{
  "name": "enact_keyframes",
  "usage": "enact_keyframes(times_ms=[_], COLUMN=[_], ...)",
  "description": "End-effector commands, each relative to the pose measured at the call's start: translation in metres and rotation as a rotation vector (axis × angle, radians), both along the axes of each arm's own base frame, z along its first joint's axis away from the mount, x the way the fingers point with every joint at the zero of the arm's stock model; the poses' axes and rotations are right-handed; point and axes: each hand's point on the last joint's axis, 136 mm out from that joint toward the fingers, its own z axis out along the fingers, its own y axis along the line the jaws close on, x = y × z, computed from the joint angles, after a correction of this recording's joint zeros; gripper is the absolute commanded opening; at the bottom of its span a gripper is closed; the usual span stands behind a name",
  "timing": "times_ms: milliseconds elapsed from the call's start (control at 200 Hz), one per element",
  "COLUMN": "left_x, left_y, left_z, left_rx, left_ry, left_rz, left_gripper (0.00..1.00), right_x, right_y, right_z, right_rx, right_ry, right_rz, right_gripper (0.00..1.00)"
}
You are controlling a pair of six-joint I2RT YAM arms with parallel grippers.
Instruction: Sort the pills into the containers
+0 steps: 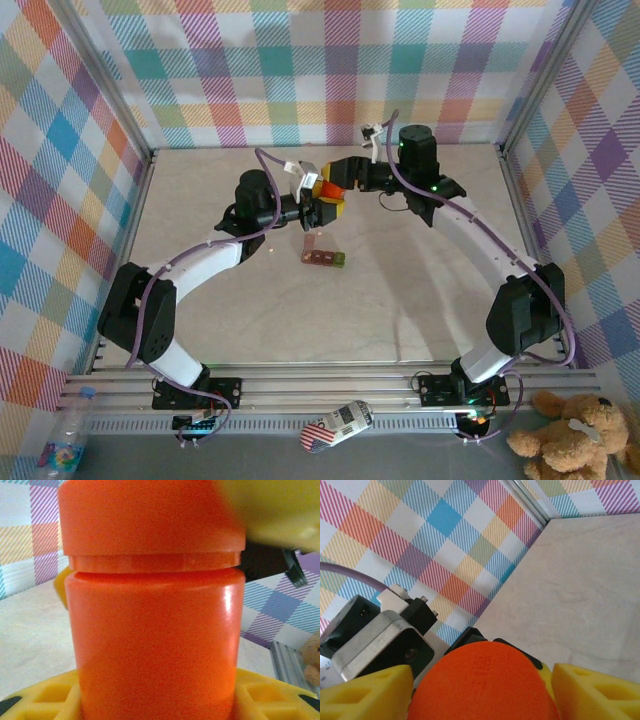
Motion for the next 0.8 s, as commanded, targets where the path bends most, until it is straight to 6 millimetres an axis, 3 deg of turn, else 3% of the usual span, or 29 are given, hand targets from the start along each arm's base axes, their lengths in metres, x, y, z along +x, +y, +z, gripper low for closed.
enact_keyframes(times_ms=[0,170,290,465,525,585,605,615,620,635,795], left_x=[-0.003,-0.003,0.006,0.020,0.023,0.024,0.024,0.024,0.024,0.024,0.019], left_y=[-0.004,-0.004,-0.002,0.006,0.007,0.008,0.009,0.009,0.010,0.010,0.025], left_z=[0.021,0.018,0.013,-0.002,-0.006,-0.011,-0.012,-0.012,-0.013,-0.014,-0.020], left_rx=[-0.042,-0.042,-0.019,0.052,0.061,0.069,0.071,0.072,0.073,0.075,0.075], left_ry=[-0.036,-0.024,-0.011,-0.014,-0.009,-0.002,-0.002,-0.002,-0.002,-0.001,-0.011], left_rz=[-0.038,-0.033,0.028,0.154,0.173,0.184,0.188,0.188,0.189,0.192,0.259], left_gripper=[0.00,0.00,0.03,0.26,0.46,0.53,0.65,0.78,0.89,0.99,1.00], right_x=[-0.008,-0.007,-0.004,0.003,0.004,0.009,0.010,0.011,0.012,0.013,0.024], right_y=[0.006,0.004,-0.001,-0.008,-0.009,-0.015,-0.017,-0.018,-0.019,-0.020,-0.044], right_z=[0.014,0.008,0.002,-0.010,-0.012,-0.015,-0.017,-0.018,-0.018,-0.019,-0.036], right_rx=[0.025,0.028,0.025,0.023,0.012,-0.008,-0.018,-0.022,-0.024,-0.030,-0.110], right_ry=[-0.046,-0.035,-0.013,-0.002,-0.008,-0.006,-0.003,-0.004,-0.003,-0.004,-0.015], right_rz=[0.040,0.009,-0.056,-0.207,-0.238,-0.281,-0.298,-0.308,-0.312,-0.323,-0.454], right_gripper=[0.62,0.41,0.33,0.29,0.29,0.29,0.29,0.29,0.29,0.28,0.29])
